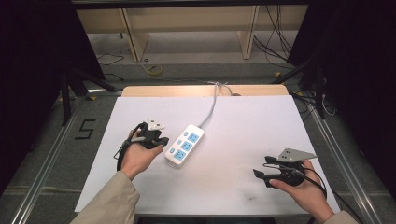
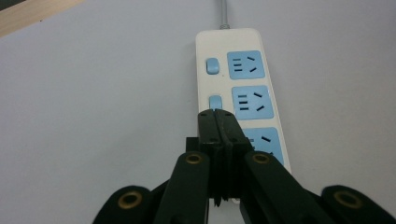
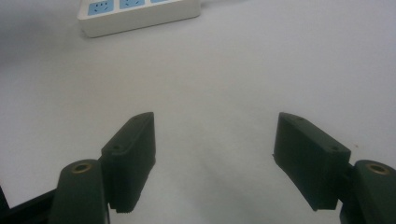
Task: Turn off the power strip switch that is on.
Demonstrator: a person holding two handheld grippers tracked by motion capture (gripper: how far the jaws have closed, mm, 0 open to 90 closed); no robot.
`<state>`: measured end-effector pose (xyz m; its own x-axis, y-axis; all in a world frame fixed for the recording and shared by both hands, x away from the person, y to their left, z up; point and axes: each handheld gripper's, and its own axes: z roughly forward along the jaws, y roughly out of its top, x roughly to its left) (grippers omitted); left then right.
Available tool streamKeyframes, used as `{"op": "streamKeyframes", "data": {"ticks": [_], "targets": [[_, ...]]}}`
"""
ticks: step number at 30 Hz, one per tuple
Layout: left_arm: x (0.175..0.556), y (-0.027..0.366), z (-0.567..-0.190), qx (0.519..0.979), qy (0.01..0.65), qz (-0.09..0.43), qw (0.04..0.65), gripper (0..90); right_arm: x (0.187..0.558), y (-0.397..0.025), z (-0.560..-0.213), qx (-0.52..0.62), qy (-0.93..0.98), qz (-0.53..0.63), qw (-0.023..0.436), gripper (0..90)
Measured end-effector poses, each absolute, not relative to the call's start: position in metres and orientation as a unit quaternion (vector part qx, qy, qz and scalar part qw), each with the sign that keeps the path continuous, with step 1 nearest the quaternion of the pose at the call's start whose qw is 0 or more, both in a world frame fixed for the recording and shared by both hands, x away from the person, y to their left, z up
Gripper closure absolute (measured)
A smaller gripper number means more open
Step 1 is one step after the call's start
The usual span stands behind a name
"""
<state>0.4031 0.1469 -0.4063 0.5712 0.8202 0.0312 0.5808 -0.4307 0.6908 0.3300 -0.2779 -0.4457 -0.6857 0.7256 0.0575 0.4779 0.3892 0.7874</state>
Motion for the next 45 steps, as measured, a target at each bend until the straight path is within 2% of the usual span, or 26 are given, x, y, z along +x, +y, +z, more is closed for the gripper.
{"op": "streamKeyframes", "data": {"ticks": [45], "targets": [[0.423,0.127,-0.412,0.836,0.418,0.171,0.312,89.7,0.33,-0.278,-0.446,0.365,0.821,0.412,0.15,29.8]]}}
